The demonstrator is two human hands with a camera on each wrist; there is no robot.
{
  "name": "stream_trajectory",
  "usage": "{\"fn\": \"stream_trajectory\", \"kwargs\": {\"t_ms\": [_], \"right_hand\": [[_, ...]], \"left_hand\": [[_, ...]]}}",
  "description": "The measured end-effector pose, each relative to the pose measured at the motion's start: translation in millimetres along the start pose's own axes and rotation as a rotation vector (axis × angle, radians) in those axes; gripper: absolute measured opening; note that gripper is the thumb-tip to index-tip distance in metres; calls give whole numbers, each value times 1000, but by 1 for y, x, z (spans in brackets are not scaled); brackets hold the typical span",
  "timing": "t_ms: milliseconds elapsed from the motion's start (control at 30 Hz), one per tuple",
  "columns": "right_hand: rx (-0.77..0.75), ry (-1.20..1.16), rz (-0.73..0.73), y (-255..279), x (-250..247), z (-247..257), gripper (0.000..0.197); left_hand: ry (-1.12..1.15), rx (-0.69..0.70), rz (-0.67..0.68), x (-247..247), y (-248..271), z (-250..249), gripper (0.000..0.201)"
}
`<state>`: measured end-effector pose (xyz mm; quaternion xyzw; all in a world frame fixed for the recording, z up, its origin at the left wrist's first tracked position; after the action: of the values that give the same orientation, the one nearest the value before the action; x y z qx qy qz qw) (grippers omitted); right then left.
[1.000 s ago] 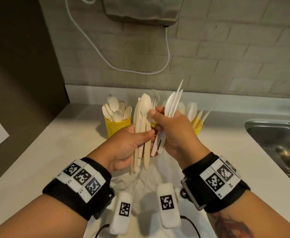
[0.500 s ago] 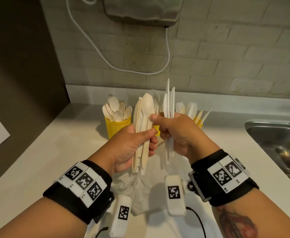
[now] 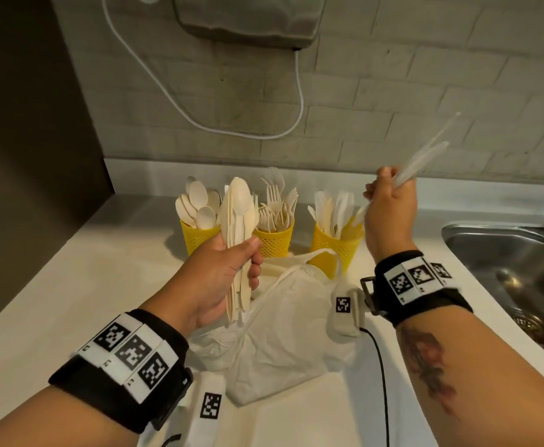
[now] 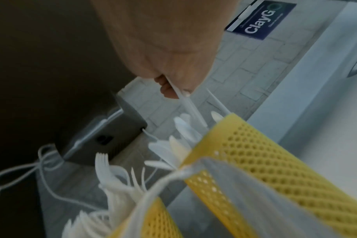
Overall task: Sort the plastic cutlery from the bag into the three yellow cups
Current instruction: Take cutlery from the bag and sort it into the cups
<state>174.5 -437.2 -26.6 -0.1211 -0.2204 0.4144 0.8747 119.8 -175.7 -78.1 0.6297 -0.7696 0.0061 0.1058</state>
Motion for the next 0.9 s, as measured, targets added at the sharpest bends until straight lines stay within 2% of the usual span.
{"fn": "stream_trajectory", "kwargs": {"t_ms": [200, 333, 500, 567, 633, 700, 733, 800, 833, 867, 900], "right_hand": [[-28, 317, 128, 9, 16, -34, 13], [79, 485, 171, 10, 23, -40, 16], [191, 543, 225, 17, 22, -39, 39], [221, 595, 255, 21, 19, -39, 61], [241, 663, 315, 28, 19, -30, 86], [185, 703, 352, 40, 22, -11, 96], [98, 704, 344, 47, 25, 4, 94], [-98, 643, 306, 64, 33, 36, 77], [-118, 597, 329, 74, 38, 47, 65], [-66, 569, 406, 83, 45, 51, 53], [53, 549, 528, 94, 52, 47, 41]], "left_hand": [[-34, 4, 10, 0, 0, -2, 10], [-38, 8, 12, -2, 0, -2, 10], [-16, 11, 21, -3, -1, -3, 12], [4, 14, 35, -1, -1, -4, 13], [40, 20, 59, 1, 1, -5, 23], [82, 14, 91, 2, 2, -4, 37], [101, 7, 108, 3, 3, -4, 37], [131, -10, 131, 5, 3, -3, 26], [138, -14, 136, 6, 3, -3, 23], [141, -13, 143, 8, 4, -4, 22], [141, -6, 155, 9, 5, -5, 24]]}}
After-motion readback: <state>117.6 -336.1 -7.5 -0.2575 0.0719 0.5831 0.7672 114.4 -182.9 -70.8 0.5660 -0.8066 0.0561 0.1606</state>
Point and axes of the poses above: each hand's wrist, its own y-axis away from the middle knuckle, its own x-axis out of the palm, z = x × y, the point moved 5 cm from there along -y, towards the middle knuckle, and after that the axes turned 7 degrees about -y, right-handed, at the moved point
